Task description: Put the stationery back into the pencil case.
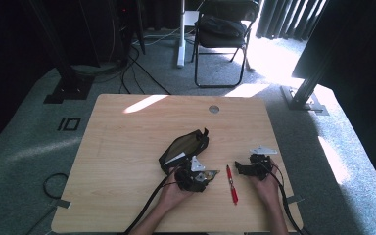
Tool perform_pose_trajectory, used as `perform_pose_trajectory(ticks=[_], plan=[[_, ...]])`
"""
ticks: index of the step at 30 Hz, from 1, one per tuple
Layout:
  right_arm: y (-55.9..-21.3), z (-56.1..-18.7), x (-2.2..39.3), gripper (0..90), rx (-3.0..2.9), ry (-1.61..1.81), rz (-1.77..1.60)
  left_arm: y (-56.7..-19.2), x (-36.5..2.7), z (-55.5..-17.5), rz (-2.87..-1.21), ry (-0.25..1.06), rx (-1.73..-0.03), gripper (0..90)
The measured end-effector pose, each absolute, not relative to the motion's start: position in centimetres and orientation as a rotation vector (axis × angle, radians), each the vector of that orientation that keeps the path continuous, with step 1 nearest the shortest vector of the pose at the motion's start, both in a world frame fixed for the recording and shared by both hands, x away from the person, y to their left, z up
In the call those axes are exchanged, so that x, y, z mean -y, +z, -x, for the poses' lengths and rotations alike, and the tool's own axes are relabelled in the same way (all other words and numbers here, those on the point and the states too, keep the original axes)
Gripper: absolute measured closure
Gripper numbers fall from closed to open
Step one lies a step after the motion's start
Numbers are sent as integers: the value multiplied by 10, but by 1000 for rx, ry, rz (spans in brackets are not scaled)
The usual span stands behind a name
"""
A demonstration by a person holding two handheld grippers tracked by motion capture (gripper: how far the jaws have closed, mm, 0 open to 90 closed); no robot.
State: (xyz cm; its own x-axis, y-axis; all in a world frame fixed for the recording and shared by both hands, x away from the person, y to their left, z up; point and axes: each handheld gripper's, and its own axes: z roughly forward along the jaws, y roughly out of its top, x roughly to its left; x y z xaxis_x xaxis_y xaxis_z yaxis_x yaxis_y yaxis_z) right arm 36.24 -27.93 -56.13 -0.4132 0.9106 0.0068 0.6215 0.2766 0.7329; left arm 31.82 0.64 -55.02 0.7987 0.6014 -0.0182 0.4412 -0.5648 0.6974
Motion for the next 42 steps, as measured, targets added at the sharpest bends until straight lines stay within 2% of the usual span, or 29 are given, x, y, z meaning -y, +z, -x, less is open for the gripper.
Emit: perform_pose_trajectory(ticks=[11, 17, 25, 31, 37, 42], plan=[[-561, -362, 279, 113, -2136, 937, -1381, -550, -6, -313, -2284, 303, -728, 404], [-561, -362, 279, 113, -2136, 937, -1381, -551, -1, -317, -2286, 298, -721, 350], [-561, -362, 279, 113, -2136, 937, -1381, -552, -1, -307, -2289, 303, -707, 327], [-561, -362, 279, 113, -2136, 937, -1381, -552, 1, -311, -2287, 324, -722, 332], [-561, -362, 279, 113, -2136, 937, -1381, -551, 2, -313, -2287, 329, -728, 383], [-561, -362, 279, 113, -2136, 937, -1381, -551, 5, -315, -2286, 332, -735, 363]])
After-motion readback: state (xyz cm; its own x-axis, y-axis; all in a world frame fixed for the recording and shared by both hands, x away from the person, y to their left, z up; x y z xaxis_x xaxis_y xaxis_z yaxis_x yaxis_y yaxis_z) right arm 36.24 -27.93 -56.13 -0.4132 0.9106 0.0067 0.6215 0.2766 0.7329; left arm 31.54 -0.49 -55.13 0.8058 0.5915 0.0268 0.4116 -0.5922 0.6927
